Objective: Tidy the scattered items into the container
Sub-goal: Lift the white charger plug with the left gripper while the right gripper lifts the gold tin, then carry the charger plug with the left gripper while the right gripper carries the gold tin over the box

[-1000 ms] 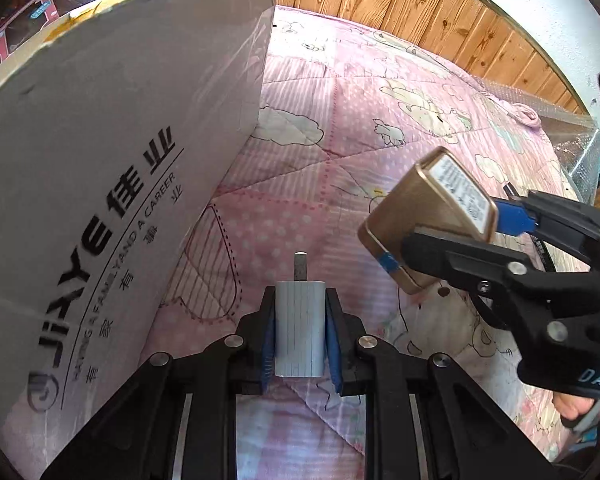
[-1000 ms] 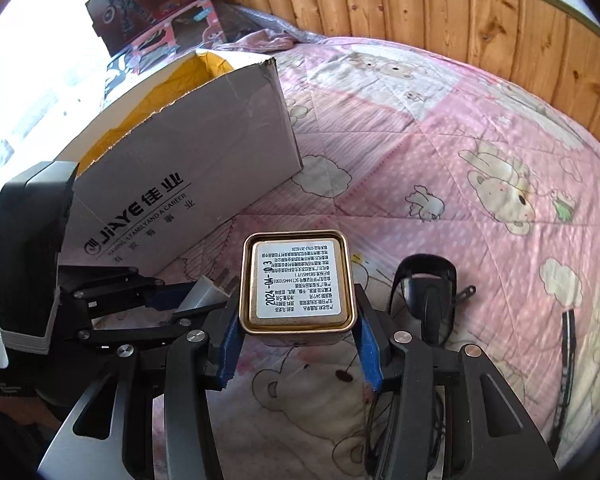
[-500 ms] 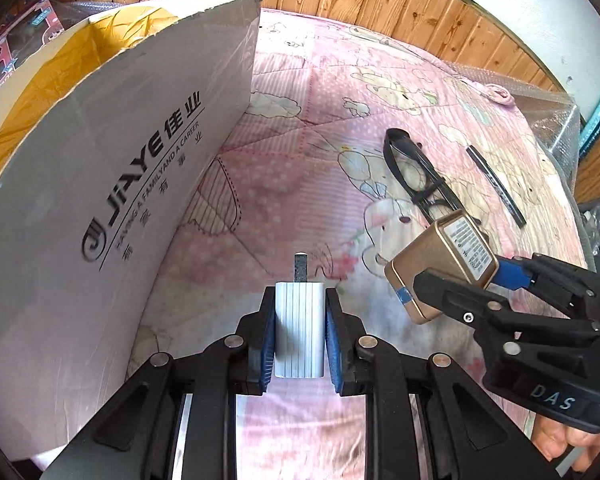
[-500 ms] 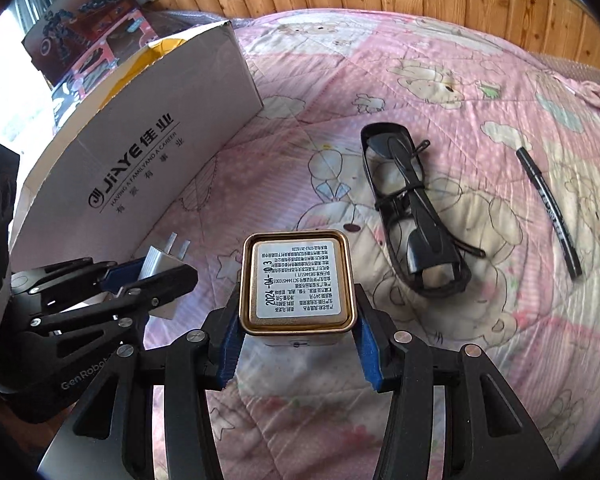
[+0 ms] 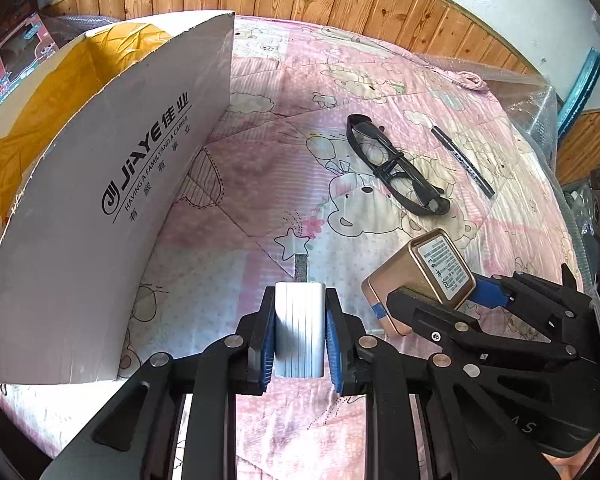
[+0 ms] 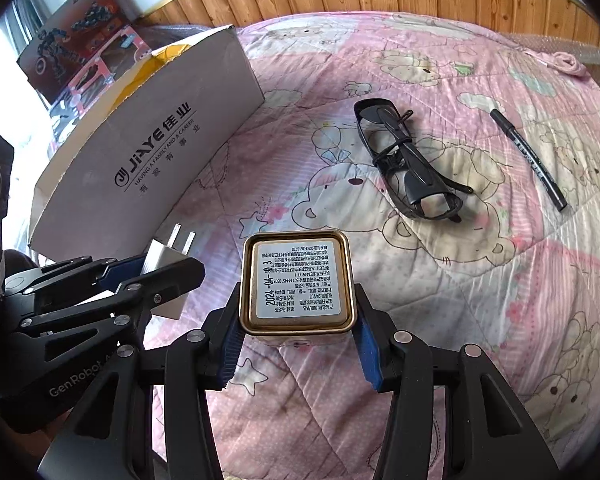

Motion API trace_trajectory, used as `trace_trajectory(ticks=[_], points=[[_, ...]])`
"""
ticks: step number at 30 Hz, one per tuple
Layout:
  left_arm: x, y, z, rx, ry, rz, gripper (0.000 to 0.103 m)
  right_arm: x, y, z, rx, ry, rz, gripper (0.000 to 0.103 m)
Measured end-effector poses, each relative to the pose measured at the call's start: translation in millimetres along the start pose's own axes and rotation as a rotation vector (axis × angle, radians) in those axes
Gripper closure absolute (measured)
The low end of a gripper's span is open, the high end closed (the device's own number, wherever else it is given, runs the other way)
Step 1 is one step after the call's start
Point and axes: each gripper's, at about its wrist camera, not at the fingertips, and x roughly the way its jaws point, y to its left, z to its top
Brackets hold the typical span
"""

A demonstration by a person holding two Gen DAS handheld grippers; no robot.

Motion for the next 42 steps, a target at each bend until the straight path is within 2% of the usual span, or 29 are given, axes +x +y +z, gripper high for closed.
trace_trajectory(ticks=[22, 42], points=[[-27, -9, -19, 0.044, -0.023, -0.036, 0.080, -31, 15, -39, 0.074, -0.056, -0.010, 0.052], [-35, 15, -32, 0.031, -0.013, -0.062, 0.080, -31, 39, -58, 0.078, -0.050, -0.016, 0.052]])
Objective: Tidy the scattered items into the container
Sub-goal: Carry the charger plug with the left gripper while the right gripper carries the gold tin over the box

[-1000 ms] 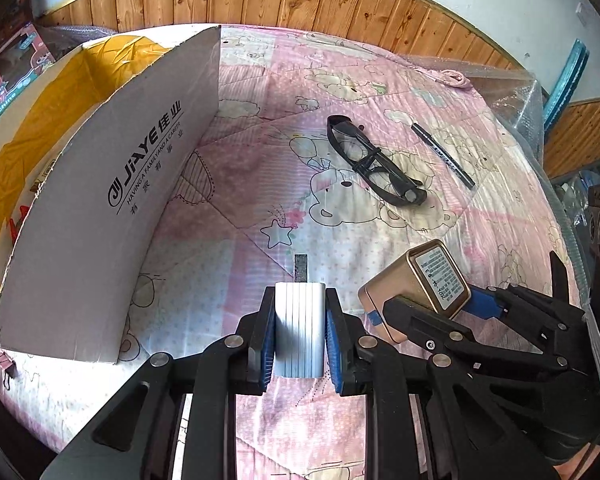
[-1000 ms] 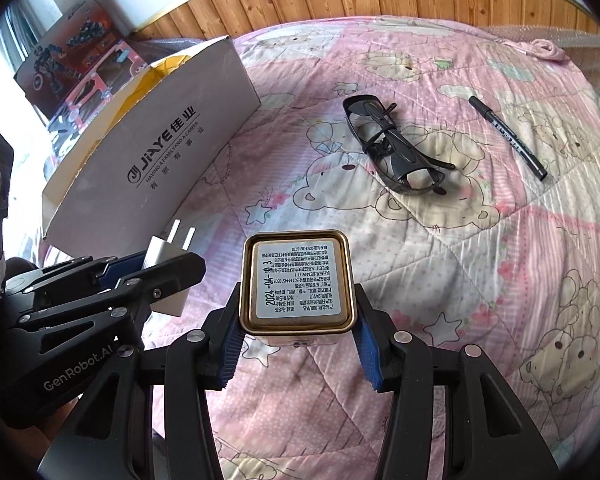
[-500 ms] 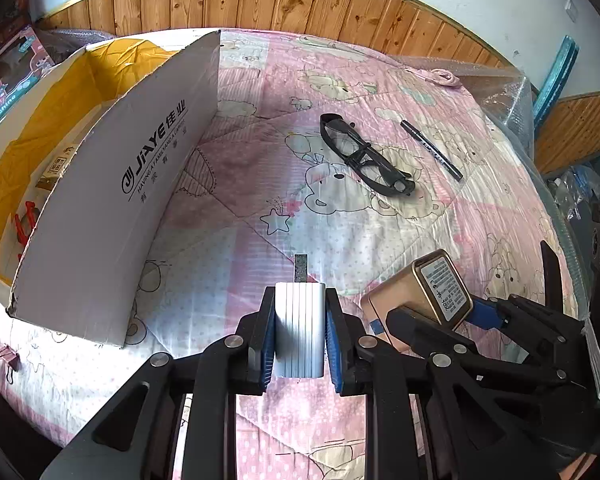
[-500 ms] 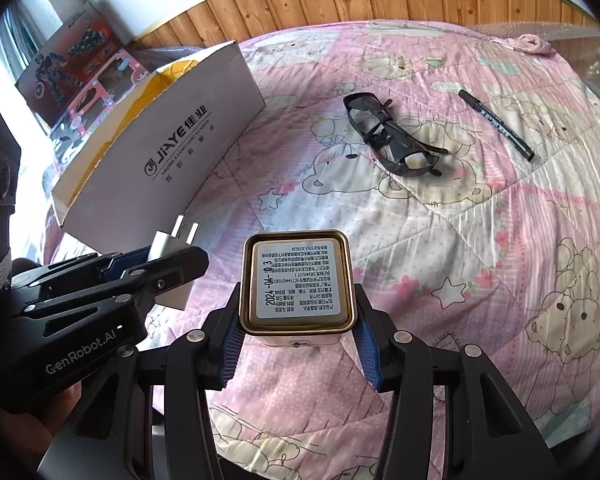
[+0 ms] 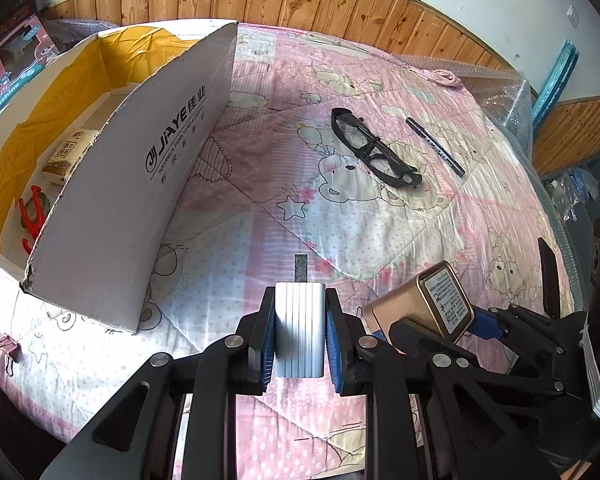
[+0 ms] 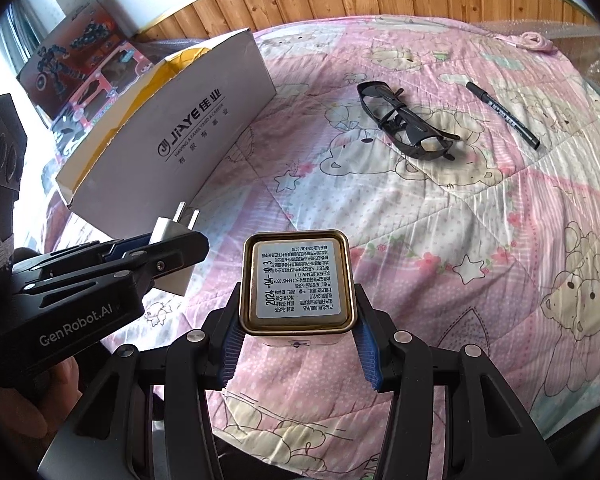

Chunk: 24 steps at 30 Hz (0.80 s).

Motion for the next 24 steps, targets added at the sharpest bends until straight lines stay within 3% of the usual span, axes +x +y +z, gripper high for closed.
trace_trajectory(ticks=[24], points=[[-24, 33, 8, -0.058, -0.049, -0.040, 0.080, -7, 40, 5, 0.009, -0.023, 0.031, 0.052]])
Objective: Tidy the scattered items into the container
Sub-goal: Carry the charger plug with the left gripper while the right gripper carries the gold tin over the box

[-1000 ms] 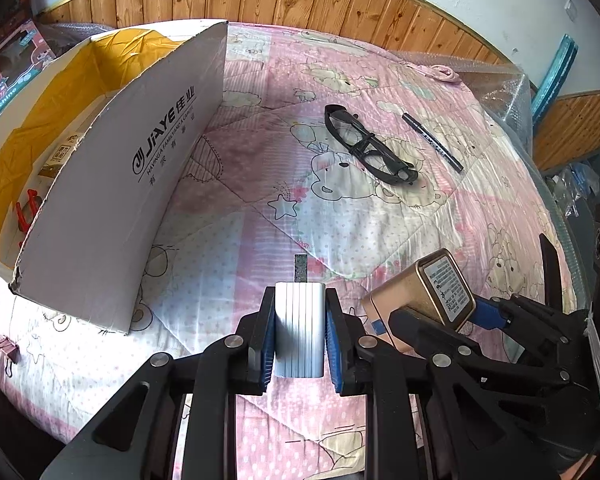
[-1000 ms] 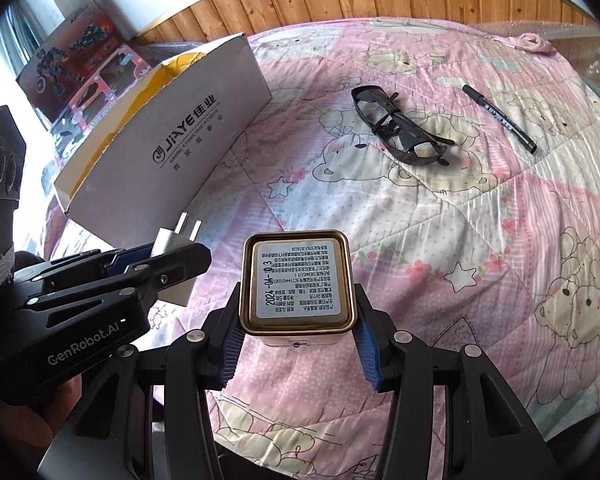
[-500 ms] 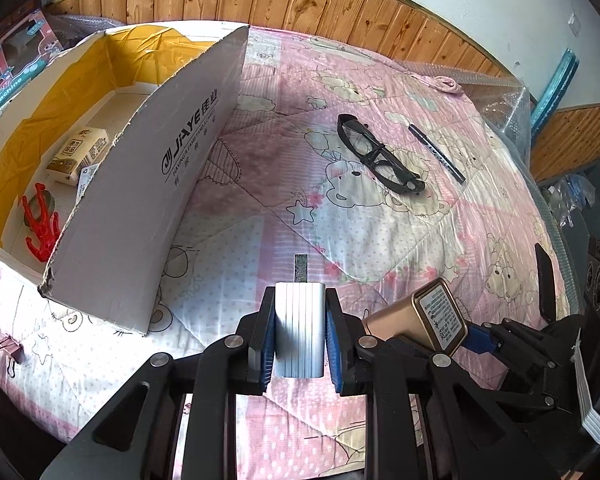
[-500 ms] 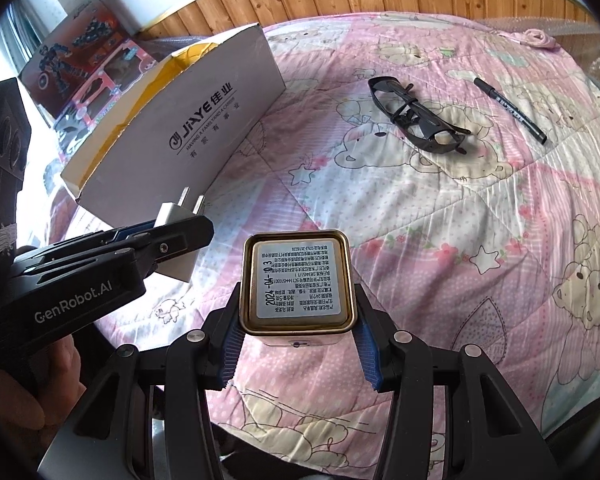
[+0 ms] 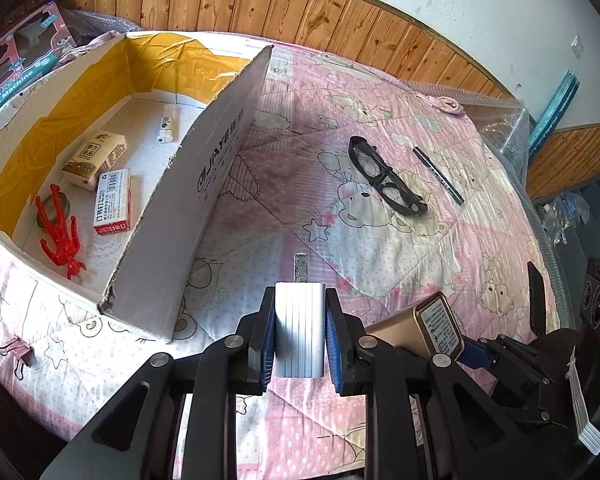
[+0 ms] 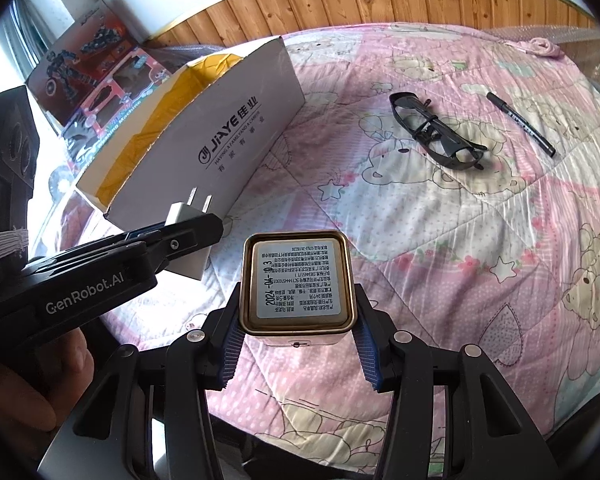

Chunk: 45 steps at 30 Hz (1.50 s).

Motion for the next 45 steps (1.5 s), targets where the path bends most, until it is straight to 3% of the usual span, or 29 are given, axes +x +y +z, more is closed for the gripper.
trace_trajectory(ticks=[45], points=[[-61, 54, 35, -0.125, -0.134, -0.055, 0.080, -15, 76, 53, -0.067, -0.078, 0.055, 0.052]])
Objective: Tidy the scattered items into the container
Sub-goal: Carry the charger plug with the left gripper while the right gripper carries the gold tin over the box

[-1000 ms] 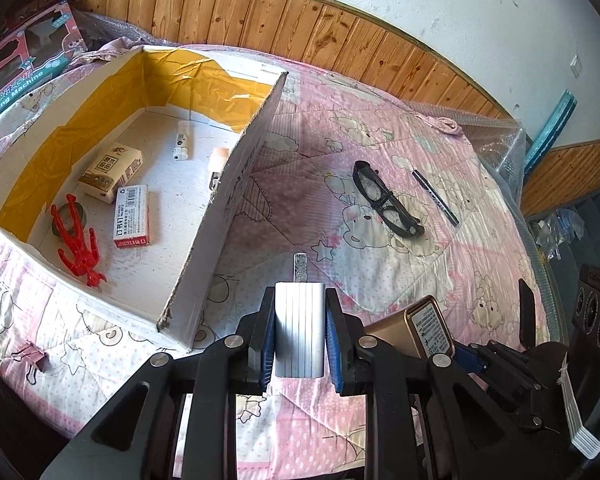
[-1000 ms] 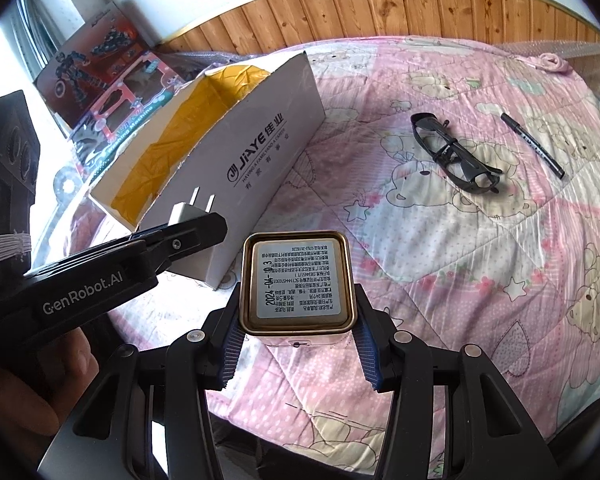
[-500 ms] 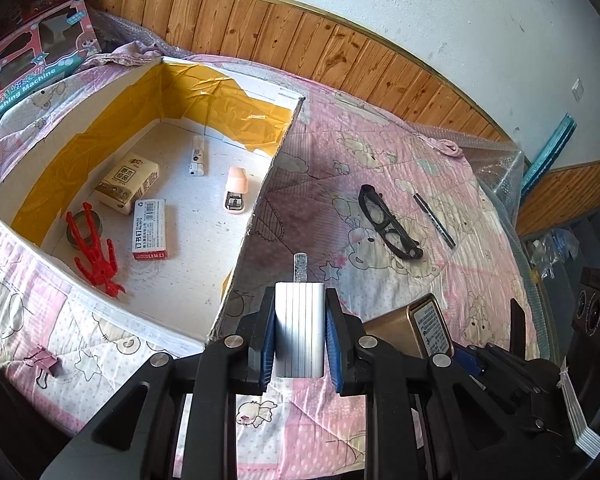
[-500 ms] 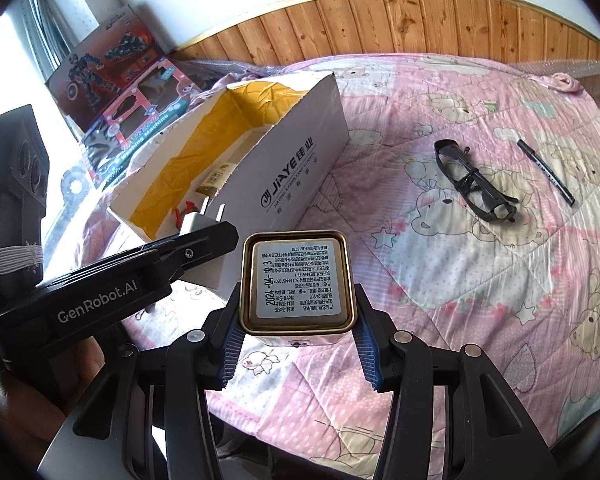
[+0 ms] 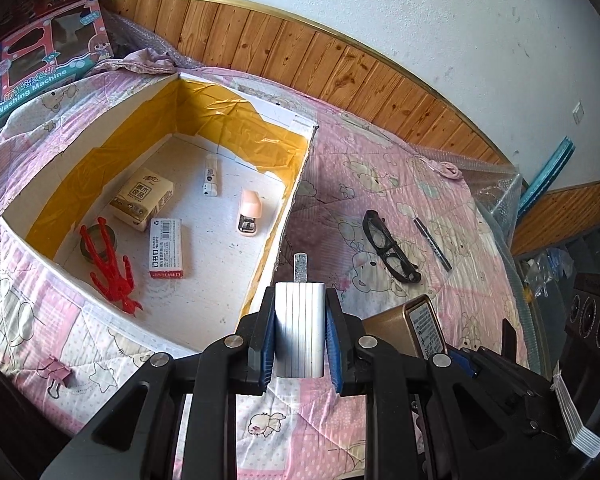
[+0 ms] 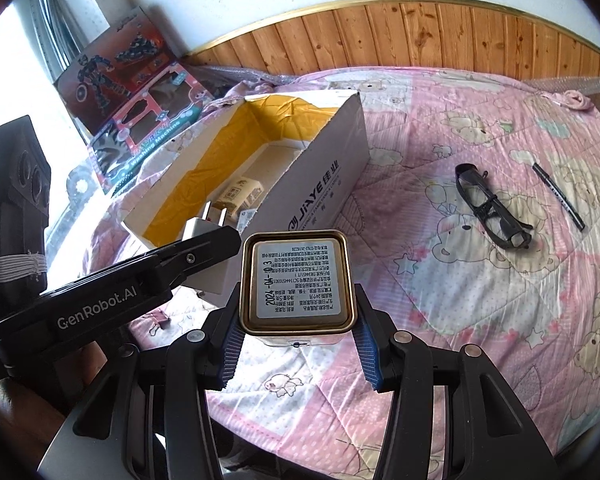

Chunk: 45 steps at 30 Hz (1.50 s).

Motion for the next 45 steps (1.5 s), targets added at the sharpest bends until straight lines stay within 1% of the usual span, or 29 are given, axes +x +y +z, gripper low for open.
trace_trajectory(ticks=[22, 45], points=[[-8, 35, 24, -0.074, -0.037, -0.006, 0.080, 16, 26, 32, -0.032, -0.009, 0.028, 0.052], [-10, 73, 44, -0.140, -0.067, 0.001, 0.080, 36, 47, 51, -0.069, 0.005, 0.043, 0.052]])
